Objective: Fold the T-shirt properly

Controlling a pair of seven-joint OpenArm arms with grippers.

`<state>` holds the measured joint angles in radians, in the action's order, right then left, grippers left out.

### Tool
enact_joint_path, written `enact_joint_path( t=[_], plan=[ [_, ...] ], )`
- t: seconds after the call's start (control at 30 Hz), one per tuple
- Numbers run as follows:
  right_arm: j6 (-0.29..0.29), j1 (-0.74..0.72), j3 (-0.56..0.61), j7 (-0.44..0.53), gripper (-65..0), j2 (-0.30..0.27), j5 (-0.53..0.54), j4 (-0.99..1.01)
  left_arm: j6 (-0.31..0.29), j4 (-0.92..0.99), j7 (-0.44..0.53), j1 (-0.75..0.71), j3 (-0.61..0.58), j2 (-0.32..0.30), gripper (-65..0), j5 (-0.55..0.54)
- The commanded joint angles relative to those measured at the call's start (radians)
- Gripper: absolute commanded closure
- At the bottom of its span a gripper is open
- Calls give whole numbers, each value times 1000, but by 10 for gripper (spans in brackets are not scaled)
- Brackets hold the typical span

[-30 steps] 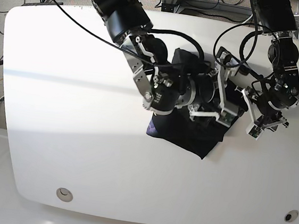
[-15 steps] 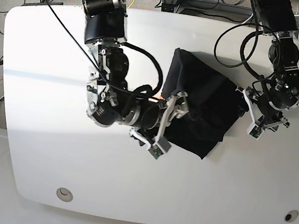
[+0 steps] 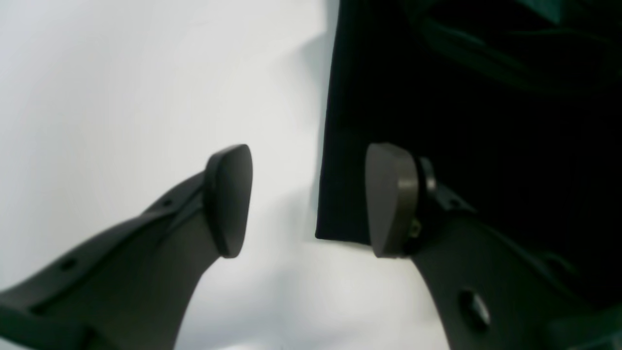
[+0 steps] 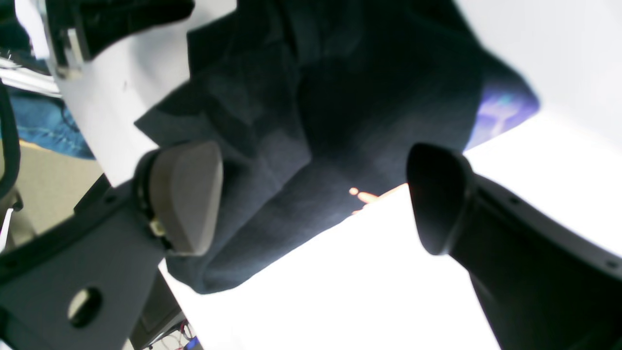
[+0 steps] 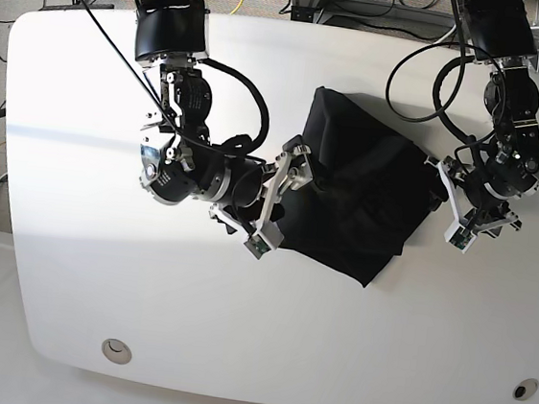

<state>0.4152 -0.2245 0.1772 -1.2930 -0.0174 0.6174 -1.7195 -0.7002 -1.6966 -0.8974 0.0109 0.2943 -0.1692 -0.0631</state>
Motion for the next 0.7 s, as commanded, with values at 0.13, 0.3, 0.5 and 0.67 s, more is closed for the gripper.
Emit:
enact_joint_path(
  t=[0.13,0.3,0.5,0.67],
  plan=[
    [1,-3,-2,22,-558,6,20,-15,2,-16,17,16,1,-8,-343,-8],
    [1,0,0,22,-558,30,20,-14,2,-16,17,16,1,-8,-343,-8],
    [1,6,18,31,-554,56,20,36,2,-16,17,16,3,-8,-343,-8],
    [1,7,83,82,-553,60,20,69,2,-15,17,14,6,-8,-343,-8]
  ],
)
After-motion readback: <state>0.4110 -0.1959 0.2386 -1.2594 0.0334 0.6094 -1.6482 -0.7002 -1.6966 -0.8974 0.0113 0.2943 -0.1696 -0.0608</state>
